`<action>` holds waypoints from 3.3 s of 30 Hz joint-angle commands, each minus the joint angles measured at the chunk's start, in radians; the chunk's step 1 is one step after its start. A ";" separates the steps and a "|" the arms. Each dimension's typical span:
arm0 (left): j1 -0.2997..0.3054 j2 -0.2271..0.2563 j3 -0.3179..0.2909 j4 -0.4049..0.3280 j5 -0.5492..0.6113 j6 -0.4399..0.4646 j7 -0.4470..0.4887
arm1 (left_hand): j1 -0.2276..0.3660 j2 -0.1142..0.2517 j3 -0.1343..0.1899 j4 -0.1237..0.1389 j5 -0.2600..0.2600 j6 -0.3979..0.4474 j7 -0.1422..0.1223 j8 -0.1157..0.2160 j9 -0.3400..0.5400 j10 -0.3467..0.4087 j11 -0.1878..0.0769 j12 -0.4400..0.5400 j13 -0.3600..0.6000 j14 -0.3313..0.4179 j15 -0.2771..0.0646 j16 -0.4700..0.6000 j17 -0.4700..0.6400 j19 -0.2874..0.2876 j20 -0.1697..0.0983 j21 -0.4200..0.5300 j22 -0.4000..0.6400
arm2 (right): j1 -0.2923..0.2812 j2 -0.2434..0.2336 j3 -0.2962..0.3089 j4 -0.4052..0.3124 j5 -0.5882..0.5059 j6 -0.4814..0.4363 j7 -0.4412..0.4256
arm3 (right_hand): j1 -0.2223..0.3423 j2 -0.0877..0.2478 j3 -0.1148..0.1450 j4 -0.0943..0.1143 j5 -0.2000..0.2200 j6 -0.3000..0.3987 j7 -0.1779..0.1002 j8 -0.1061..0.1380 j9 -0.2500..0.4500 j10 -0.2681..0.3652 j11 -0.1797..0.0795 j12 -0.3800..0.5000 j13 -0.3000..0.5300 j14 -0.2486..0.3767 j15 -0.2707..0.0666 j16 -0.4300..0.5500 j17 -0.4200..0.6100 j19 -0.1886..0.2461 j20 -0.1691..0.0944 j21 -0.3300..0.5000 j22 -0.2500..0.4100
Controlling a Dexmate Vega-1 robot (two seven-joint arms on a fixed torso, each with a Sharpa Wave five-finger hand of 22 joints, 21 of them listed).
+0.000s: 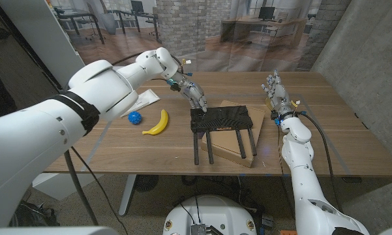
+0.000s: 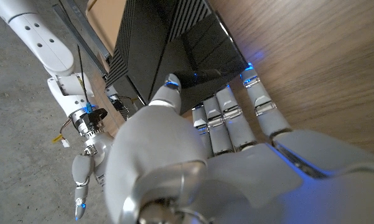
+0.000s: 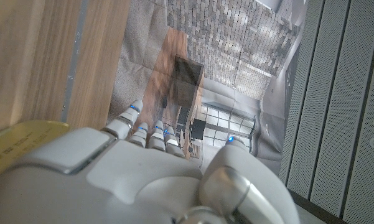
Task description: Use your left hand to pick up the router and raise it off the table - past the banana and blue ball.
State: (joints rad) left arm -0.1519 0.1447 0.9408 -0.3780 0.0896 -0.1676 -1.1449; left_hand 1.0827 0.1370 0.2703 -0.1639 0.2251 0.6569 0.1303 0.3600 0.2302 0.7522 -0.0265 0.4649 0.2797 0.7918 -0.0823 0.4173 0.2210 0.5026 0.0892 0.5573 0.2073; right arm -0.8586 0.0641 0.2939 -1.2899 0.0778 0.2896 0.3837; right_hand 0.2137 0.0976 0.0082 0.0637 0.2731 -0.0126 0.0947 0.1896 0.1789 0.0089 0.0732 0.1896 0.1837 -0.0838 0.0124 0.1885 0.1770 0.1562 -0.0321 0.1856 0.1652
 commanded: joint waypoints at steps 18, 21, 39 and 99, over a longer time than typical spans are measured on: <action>0.170 0.046 -0.340 0.024 -0.187 -0.051 0.012 | 0.122 0.026 0.053 -0.012 -0.043 0.278 -0.055 0.144 0.052 0.283 -0.077 0.103 0.075 0.287 -0.117 0.154 0.079 0.166 -0.088 0.132 0.020 | -0.016 -0.002 0.000 -0.039 -0.013 -0.015 -0.011 | -0.006 -0.001 -0.007 0.004 0.008 0.001 -0.001 0.000 0.003 0.002 0.000 -0.001 0.002 0.001 0.000 0.003 0.003 0.005 0.001 0.003 0.005; 0.192 0.048 -0.390 0.024 -0.195 -0.076 0.004 | 0.138 0.023 0.054 -0.012 -0.044 0.285 -0.053 0.153 0.059 0.290 -0.072 0.109 0.088 0.299 -0.123 0.173 0.101 0.181 -0.104 0.149 0.023 | -0.015 -0.002 0.000 -0.036 -0.012 -0.013 -0.010 | -0.006 -0.001 -0.007 0.004 0.008 0.001 -0.001 0.000 0.003 0.001 0.001 -0.001 0.002 0.001 0.001 0.003 0.003 0.005 0.001 0.003 0.005; 0.241 0.042 -0.585 0.010 -0.136 -0.213 -0.082 | 0.176 0.017 0.058 -0.004 -0.041 0.286 -0.032 0.181 0.089 0.314 -0.043 0.132 0.151 0.308 -0.121 0.218 0.179 0.184 -0.116 0.200 0.032 | -0.016 -0.002 0.000 -0.036 -0.010 -0.009 -0.007 | -0.006 -0.002 -0.009 0.004 0.009 0.001 -0.001 0.000 0.003 0.002 0.002 -0.001 0.002 0.001 0.001 0.003 0.003 0.005 0.000 0.003 0.005; 0.403 0.124 -0.688 -0.548 -0.045 -0.058 -0.094 | 0.184 0.000 0.084 0.006 -0.038 0.282 -0.019 0.203 0.118 0.319 -0.037 0.149 0.257 0.330 -0.113 0.204 0.220 0.155 -0.121 0.285 0.031 | -0.027 0.004 -0.006 -0.065 -0.007 0.014 0.015 | -0.007 -0.005 -0.015 0.005 0.012 0.002 -0.001 0.001 0.003 0.002 0.002 -0.001 0.002 0.002 0.000 0.002 0.002 0.003 -0.002 0.002 0.005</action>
State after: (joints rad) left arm 0.2256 0.2460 0.2508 -0.8258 0.0395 -0.2614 -1.2602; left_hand 1.1735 0.0514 0.2941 -0.1738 0.1804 0.8582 0.1285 0.5573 0.2432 0.9501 0.0497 0.6076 0.4503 1.0179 -0.0624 0.6247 0.4352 0.6636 -0.0305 0.8361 0.2368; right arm -0.8834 0.0662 0.2859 -1.3481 0.0683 0.2974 0.3929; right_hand 0.2138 0.0976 0.0017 0.0649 0.2779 -0.0126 0.0948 0.1897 0.1789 0.0089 0.0732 0.1895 0.1836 -0.0839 0.0123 0.1885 0.1771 0.1562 -0.0321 0.1856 0.1652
